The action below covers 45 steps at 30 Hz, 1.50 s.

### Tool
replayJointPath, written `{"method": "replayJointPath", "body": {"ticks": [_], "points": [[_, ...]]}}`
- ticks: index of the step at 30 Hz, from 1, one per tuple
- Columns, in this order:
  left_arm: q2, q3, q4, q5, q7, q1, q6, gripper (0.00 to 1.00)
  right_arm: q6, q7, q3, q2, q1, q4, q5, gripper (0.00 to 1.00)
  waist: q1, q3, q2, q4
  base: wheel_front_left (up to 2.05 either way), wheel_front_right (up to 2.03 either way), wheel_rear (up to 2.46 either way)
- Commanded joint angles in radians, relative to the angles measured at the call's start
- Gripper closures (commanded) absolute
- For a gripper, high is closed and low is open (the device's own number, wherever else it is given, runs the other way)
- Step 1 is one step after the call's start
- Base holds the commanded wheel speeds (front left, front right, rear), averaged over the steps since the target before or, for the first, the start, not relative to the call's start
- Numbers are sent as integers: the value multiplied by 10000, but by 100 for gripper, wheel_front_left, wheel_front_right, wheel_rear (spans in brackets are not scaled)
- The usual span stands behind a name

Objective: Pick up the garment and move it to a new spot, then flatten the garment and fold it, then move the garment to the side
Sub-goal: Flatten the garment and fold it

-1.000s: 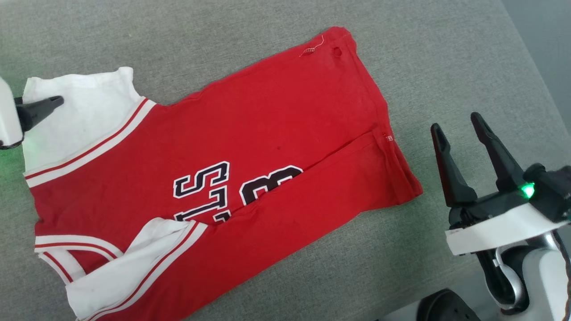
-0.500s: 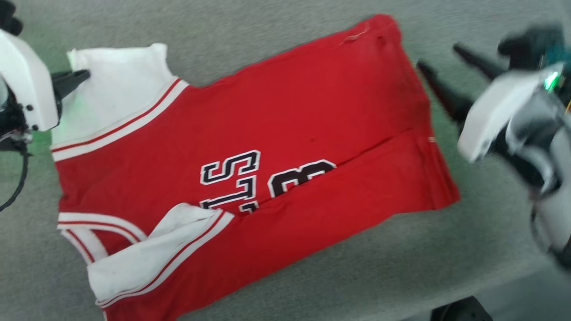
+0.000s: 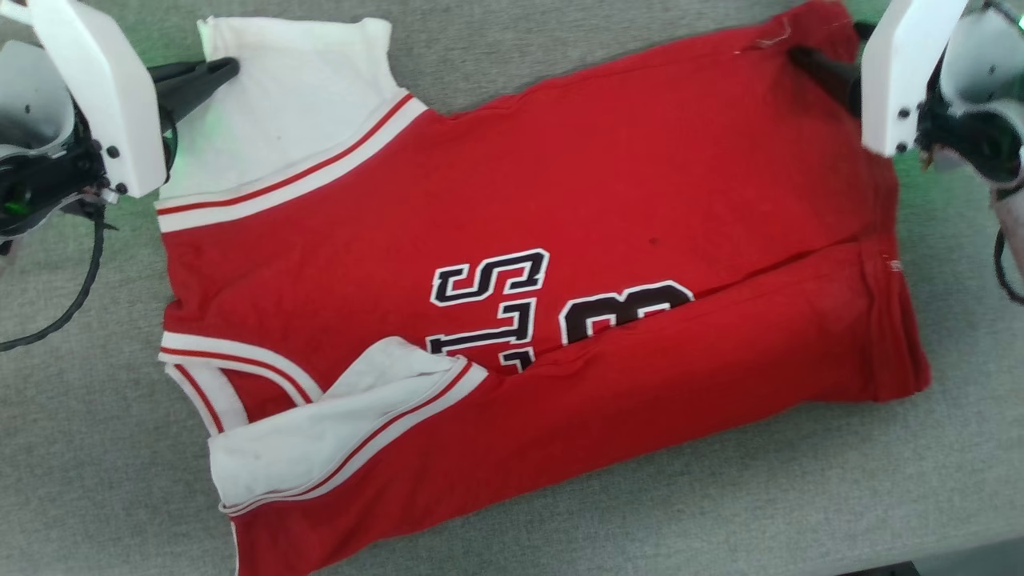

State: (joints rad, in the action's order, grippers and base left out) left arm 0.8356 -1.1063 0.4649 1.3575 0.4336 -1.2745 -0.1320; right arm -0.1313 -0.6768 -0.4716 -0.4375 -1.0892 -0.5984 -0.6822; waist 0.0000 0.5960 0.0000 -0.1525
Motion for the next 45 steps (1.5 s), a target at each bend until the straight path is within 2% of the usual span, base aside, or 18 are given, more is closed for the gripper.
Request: {"method": "replayJointPath", "body": {"ticks": [1,3,4,5,13,17,22,25,31,32,37,42,45], "points": [[-31,-174,38,-1,-42,0,32,100,11,-99,-175,61,-36,-337,72,0,0,90,0,111,0,0,0],[-94,-267,-7,36,-178,-56,32,100,9,-138,-379,165,-100,-633,-73,0,0,99,0,170,0,0,0],[-125,-306,-25,58,-270,-84,32,100,9,-110,-473,191,-118,-711,-144,58,0,88,0,192,0,0,0],[-157,-346,-52,90,-367,-108,30,100,9,-1,-489,184,-128,-784,-256,100,0,66,0,215,0,0,0],[-283,-506,-540,527,-1478,118,29,100,14,1157,-675,-483,-35,-535,-711,100,0,-712,0,487,0,0,0],[-165,-677,-1429,725,-2224,509,29,100,12,1869,-658,-985,558,29,-899,100,0,-1352,0,724,0,0,0],[370,-869,-2618,866,-3155,1186,29,100,11,2262,-591,-1531,1617,930,-1116,100,0,-1874,0,913,0,0,0],[908,-1036,-3646,861,-3975,1864,29,100,11,2414,-354,-2058,2726,1723,-1192,100,0,-2168,0,1066,0,0,0],[1822,-1415,-5092,751,-5562,3689,29,100,9,2575,658,-2644,5182,3257,-1167,100,0,-2522,0,1259,0,0,0],[2041,-1490,-5378,731,-6020,4335,28,100,9,2535,1109,-2703,5977,3718,-1086,100,0,-2592,0,1308,0,0,0],[2142,-1623,-5684,593,-6670,5773,28,100,9,2266,2431,-2561,7858,4831,-774,100,0,-2629,0,1474,0,0,0],[1698,-1654,-5430,510,-6883,6577,28,100,9,1842,3679,-2018,9025,5600,-323,100,0,-2549,0,1606,0,0,0],[1236,-1674,-4993,356,-6903,6779,28,100,9,1647,4160,-1614,9288,5720,28,100,0,-2516,0,1667,0,0,0]]}}
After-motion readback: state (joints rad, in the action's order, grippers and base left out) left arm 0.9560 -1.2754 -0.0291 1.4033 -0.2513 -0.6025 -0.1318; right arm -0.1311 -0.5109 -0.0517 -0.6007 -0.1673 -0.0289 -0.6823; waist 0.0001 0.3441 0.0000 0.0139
